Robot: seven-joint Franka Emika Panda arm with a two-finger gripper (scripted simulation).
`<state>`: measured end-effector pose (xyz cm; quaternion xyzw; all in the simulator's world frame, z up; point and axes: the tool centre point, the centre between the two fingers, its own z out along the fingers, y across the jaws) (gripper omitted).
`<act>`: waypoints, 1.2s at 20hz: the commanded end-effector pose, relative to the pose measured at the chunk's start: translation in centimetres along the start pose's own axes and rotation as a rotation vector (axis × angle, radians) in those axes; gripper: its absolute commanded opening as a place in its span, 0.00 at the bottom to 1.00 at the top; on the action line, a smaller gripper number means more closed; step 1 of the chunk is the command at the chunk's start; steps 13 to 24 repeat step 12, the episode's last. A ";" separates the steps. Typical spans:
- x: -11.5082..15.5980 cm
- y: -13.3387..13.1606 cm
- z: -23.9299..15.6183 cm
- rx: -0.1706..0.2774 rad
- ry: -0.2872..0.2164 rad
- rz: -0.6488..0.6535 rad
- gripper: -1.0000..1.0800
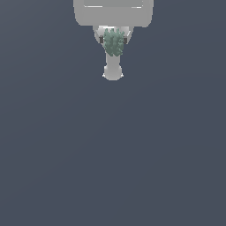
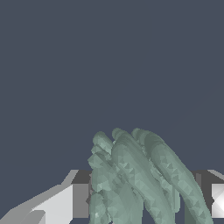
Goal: Pick up the object and move it to a goal position.
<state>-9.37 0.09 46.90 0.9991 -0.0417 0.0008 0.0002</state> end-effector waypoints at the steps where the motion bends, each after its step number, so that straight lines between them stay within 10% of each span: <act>1: -0.2 -0.1 -1.5 0.000 -0.001 0.000 0.00; 24: -0.4 -0.3 -3.9 0.000 -0.001 0.000 0.00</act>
